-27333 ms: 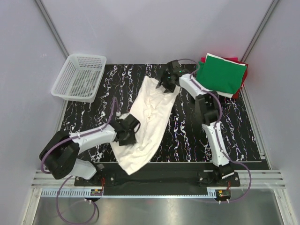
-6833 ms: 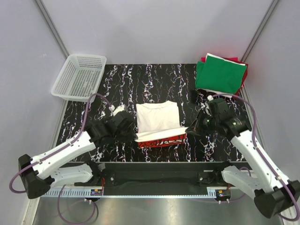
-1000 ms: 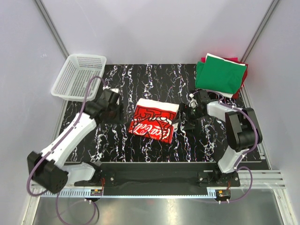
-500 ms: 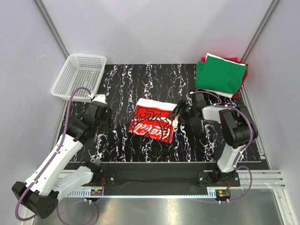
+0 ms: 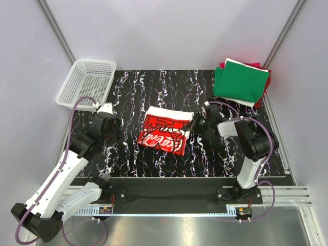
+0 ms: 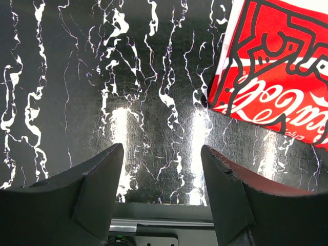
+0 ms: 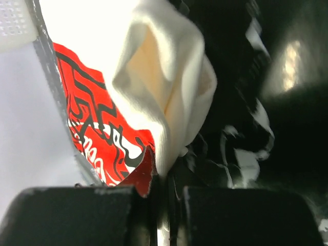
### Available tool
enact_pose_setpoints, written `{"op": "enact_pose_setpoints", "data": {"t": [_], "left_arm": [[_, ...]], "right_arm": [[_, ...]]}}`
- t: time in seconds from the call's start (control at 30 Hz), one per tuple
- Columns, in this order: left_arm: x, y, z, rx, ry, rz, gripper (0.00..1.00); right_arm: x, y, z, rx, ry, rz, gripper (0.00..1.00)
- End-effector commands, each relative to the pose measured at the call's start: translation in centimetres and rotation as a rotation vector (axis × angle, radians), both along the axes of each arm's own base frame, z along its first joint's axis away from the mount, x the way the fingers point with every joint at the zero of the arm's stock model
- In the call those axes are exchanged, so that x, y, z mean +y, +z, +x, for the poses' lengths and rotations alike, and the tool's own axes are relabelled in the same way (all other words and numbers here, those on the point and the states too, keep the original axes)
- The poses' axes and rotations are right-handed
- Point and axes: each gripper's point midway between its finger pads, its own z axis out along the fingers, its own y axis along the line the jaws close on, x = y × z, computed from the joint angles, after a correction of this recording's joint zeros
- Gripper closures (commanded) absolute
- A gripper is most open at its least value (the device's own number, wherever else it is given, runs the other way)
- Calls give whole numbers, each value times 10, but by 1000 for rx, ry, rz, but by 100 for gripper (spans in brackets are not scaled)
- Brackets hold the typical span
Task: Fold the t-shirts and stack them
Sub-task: Neatly place the folded tshirt to the corner
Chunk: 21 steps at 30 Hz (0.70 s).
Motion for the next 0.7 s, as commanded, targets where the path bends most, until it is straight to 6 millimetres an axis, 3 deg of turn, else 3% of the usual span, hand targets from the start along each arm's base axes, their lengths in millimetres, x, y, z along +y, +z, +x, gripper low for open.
{"op": "enact_pose_setpoints", "data": {"t": [0.0,0.07,0.1,0.17,0.27,0.33,0.37,0.57,0.63,0.67], "left_arm": [[3,9,7,-64,33,-10,32],[4,9,6,-66,35,-9,32],[4,9,7,-69,39,-10,32],[4,9,7,-68,40,-9,31],[4,9,7,-68,37,-10,31],[4,9,7,-69,36,-12,31],[4,10,7,-72,37,-15,31],[5,12,6,-85,40,-19,31],[4,13,6,-89,39,-25,30],[4,12,6,-89,36,-25,30]], "right_arm": [[-8,51,37,-165,21,-156,100],[-18,58,37,-168,37,-241,100],[-20,80,49,-219,27,-254,100],[-32,89,53,-232,32,-327,100],[-41,126,77,-300,42,-385,100],[-49,133,82,-304,60,-440,100],[-52,149,94,-338,48,-450,100],[-81,192,131,-408,0,-543,100],[-91,196,136,-415,18,-614,100],[-93,209,147,-441,9,-634,100]]}}
